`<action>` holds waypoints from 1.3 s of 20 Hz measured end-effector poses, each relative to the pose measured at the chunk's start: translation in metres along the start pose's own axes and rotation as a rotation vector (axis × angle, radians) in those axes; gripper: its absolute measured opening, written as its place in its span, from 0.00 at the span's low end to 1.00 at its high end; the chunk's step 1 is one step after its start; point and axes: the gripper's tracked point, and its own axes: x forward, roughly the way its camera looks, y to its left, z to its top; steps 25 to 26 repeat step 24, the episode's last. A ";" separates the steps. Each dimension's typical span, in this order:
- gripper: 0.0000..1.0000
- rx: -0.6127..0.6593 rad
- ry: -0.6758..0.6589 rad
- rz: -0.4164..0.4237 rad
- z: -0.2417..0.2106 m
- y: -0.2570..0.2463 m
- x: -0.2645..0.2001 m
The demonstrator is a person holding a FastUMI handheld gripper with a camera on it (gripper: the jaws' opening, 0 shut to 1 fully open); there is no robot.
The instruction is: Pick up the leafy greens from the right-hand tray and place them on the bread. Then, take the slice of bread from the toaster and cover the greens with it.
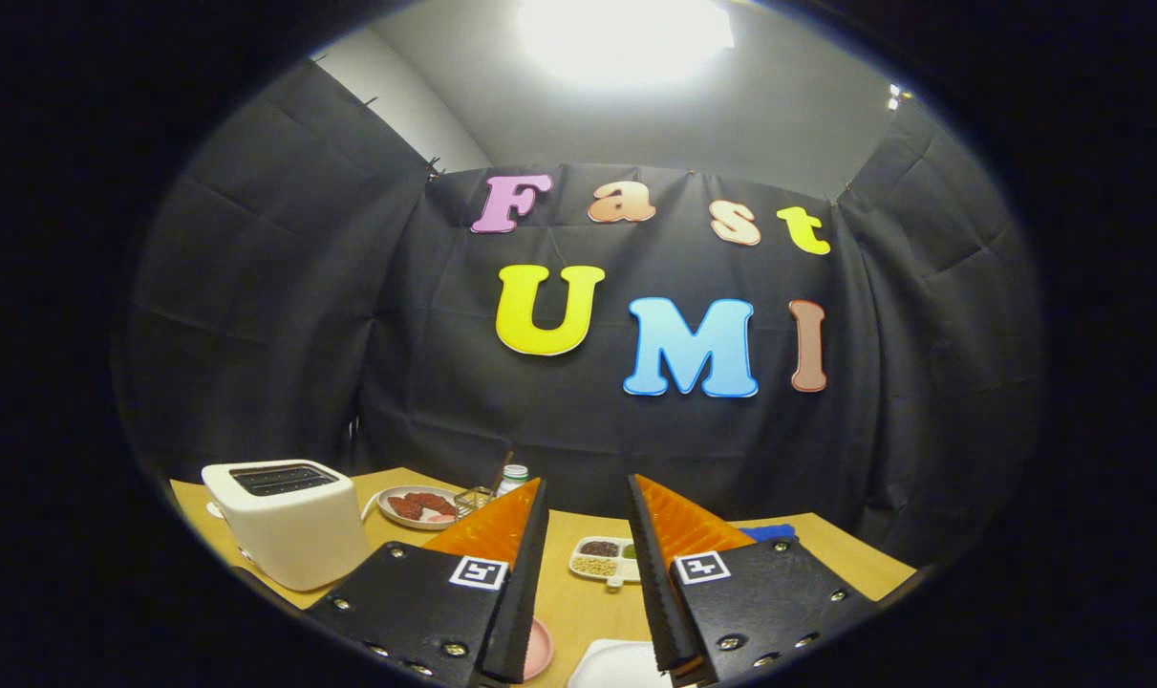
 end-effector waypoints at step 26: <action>0.49 0.057 0.030 -0.136 -0.083 -0.385 -0.103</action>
